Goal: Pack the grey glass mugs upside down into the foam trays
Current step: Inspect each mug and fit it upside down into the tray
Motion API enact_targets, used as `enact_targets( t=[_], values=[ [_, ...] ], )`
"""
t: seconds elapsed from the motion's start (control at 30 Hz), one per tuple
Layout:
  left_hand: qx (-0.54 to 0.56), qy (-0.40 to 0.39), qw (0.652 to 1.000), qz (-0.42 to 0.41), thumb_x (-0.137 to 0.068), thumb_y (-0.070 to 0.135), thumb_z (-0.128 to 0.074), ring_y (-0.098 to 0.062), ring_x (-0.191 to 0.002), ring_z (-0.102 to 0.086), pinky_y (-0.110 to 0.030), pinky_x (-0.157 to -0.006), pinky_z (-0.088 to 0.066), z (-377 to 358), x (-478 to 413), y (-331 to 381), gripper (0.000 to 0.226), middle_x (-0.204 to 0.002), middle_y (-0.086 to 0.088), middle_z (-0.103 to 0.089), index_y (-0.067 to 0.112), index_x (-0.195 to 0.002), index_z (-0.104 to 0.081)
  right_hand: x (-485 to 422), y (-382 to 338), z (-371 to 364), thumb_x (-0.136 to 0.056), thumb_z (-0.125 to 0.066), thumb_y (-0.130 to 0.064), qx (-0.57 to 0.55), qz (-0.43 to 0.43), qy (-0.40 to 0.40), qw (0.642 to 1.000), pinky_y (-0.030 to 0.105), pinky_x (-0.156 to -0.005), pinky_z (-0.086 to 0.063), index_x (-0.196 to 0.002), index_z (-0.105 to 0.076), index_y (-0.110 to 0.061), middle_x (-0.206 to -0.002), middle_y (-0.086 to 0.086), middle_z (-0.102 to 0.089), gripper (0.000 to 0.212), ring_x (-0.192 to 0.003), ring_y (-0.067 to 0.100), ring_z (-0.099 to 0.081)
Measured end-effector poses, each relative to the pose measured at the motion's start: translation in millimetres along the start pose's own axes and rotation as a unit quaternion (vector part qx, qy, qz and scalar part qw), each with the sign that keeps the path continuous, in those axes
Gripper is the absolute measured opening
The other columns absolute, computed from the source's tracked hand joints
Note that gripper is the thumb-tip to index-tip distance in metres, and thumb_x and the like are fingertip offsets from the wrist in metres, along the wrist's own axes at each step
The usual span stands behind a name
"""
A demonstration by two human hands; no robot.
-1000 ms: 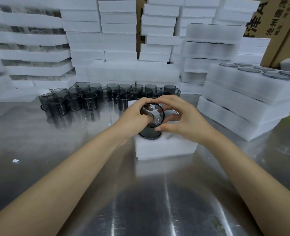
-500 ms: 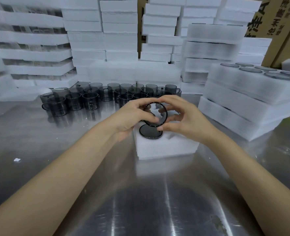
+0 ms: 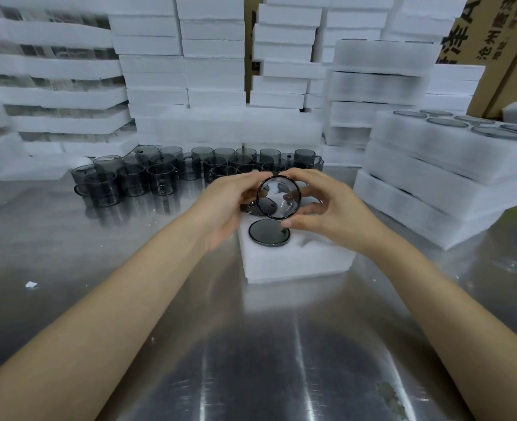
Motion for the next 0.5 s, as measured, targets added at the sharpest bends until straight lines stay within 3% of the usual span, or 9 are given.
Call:
enact_targets(
  t=[0.1,0.2,0.3,0.4,0.47,0.5],
  values=[
    [-0.006,0.009,1.000,-0.018,-0.096,0.001,-0.051,-0.014,-0.092,-0.067,-0.018,-0.078,-0.055,5.3,-4.5,-4.3,0.028,-0.114,-0.015,-0.069,0.000,-0.121,-0.063,0.3,-0.6,0.1,-0.070,-0.084,-0.005,-0.003,0.000,0.000,1.000,0.032,-0.085,-0.056,-0.125,-0.057,-0.030,-0.123,-0.010,-0.054,0.065,-0.104,0.015,-0.062],
    [0.010,0.035,0.999,-0.019,-0.094,0.000,-0.053,-0.012,-0.087,-0.068,-0.018,-0.079,-0.056,13.3,-8.0,-7.2,0.027,-0.104,-0.010,-0.071,0.000,-0.119,-0.063,0.7,-1.6,0.2,-0.069,-0.084,-0.009,-0.002,0.002,0.004,1.000,0.028,-0.085,-0.055,-0.122,-0.057,-0.034,-0.124,-0.007,-0.055,0.065,-0.104,0.012,-0.063],
    [0.040,0.088,0.995,-0.022,-0.093,-0.004,-0.054,-0.010,-0.078,-0.067,-0.018,-0.077,-0.056,23.1,-10.6,-11.4,0.025,-0.093,-0.006,-0.070,0.001,-0.115,-0.064,0.2,-2.4,3.0,-0.065,-0.085,-0.024,-0.009,-0.009,0.037,0.999,0.018,-0.083,-0.052,-0.116,-0.056,-0.041,-0.120,-0.005,-0.063,0.062,-0.100,0.006,-0.065],
    [-0.083,0.161,0.982,-0.059,-0.090,-0.005,-0.058,-0.012,-0.087,-0.061,-0.019,-0.086,-0.051,33.6,-12.7,-15.0,0.025,-0.094,-0.003,-0.063,0.010,-0.108,-0.067,-0.3,-0.6,10.3,-0.067,-0.083,-0.030,-0.030,-0.019,0.069,0.997,0.019,-0.083,-0.052,-0.112,-0.058,-0.047,-0.109,-0.015,-0.068,0.054,-0.094,0.006,-0.068],
    [-0.163,0.165,0.971,-0.050,-0.086,0.005,-0.066,-0.006,-0.082,-0.054,-0.008,-0.074,-0.044,32.8,-11.4,-17.2,0.019,-0.091,0.002,-0.056,0.021,-0.097,-0.068,-0.4,2.0,13.5,-0.075,-0.080,-0.021,-0.041,-0.022,0.072,0.996,0.023,-0.082,-0.054,-0.119,-0.060,-0.038,-0.109,-0.013,-0.068,0.051,-0.091,0.009,-0.068],
    [-0.183,0.155,0.970,-0.028,-0.084,0.011,-0.069,-0.005,-0.079,-0.053,-0.009,-0.068,-0.043,31.3,-10.9,-19.7,0.017,-0.092,0.002,-0.054,0.023,-0.096,-0.066,-0.4,3.1,14.0,-0.078,-0.079,-0.018,-0.044,-0.024,0.072,0.996,0.023,-0.081,-0.054,-0.123,-0.060,-0.033,-0.110,-0.012,-0.069,0.051,-0.091,0.010,-0.068]
  ],
)
Point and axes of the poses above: each hand's wrist, its own x-axis away from the middle knuckle, its own z-axis out of the back of the hand, y = z × x, the point moved 5 cm from there along -x, towards the middle knuckle
